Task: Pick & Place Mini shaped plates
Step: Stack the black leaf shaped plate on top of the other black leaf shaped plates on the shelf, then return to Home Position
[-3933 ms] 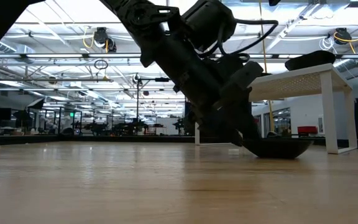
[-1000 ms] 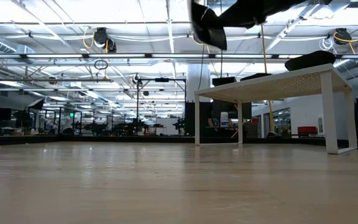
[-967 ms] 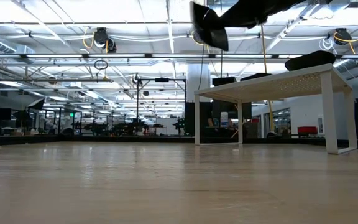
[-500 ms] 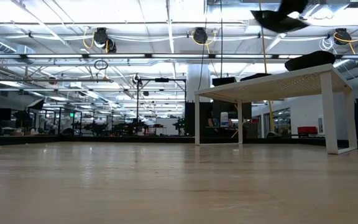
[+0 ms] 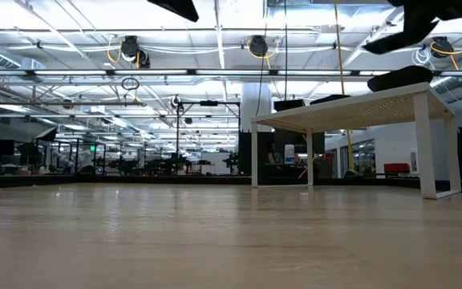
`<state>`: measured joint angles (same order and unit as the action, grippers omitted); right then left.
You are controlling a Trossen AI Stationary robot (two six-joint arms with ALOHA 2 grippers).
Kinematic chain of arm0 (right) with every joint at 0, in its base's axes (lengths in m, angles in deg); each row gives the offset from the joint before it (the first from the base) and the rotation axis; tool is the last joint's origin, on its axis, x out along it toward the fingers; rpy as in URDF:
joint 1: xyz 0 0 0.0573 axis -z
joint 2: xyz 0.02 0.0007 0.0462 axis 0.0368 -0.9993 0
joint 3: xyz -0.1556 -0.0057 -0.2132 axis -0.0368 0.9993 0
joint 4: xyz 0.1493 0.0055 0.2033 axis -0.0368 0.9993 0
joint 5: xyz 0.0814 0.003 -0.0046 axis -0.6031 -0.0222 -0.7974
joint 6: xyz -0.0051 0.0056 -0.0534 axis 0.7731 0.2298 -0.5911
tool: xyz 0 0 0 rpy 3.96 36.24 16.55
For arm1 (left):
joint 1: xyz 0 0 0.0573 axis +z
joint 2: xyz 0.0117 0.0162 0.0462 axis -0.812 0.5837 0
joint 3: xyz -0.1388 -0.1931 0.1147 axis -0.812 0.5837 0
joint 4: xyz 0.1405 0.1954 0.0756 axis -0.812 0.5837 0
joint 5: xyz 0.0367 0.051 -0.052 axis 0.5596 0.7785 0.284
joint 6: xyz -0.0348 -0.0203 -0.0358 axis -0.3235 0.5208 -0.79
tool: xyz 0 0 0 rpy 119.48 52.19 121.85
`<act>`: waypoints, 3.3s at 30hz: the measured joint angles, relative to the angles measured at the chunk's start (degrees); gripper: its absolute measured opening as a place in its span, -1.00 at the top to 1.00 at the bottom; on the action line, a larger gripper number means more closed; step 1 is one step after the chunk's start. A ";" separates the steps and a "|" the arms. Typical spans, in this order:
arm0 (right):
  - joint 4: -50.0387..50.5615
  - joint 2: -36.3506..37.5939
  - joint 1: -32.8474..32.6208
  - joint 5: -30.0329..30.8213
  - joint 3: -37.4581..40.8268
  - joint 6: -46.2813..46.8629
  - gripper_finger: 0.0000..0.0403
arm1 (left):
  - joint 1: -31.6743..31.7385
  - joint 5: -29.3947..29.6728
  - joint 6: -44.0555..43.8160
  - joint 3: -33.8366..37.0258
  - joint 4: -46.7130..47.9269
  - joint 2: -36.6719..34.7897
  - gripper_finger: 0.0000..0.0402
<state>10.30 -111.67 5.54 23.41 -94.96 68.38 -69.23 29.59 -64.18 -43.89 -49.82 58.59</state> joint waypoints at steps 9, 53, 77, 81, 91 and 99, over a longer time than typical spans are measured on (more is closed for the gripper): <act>1.13 1.47 -1.35 3.72 6.78 12.32 1.00 | 2.95 5.40 -2.86 0.00 8.21 -0.10 0.85; -14.48 28.81 -1.28 8.45 10.61 -24.17 0.28 | -3.34 -46.15 14.19 38.10 -16.15 -48.24 0.85; -61.15 35.92 -1.28 -2.73 34.15 -46.00 0.25 | -2.29 -42.42 6.69 45.53 -22.93 -54.37 0.85; -64.12 35.93 -1.28 -2.89 35.01 -49.70 0.27 | -2.27 -42.42 8.43 45.53 -22.92 -54.37 0.85; -64.87 35.92 -1.28 -2.90 35.03 -49.90 0.27 | -2.29 -40.04 11.64 45.53 -25.73 -54.41 0.85; -65.74 39.70 -1.28 -13.91 35.01 -61.06 0.28 | -0.78 -43.80 11.47 45.57 -24.79 -55.78 0.85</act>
<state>-55.44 -71.97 4.26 9.50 -59.95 7.32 -70.01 -14.21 -52.71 1.68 -74.61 2.81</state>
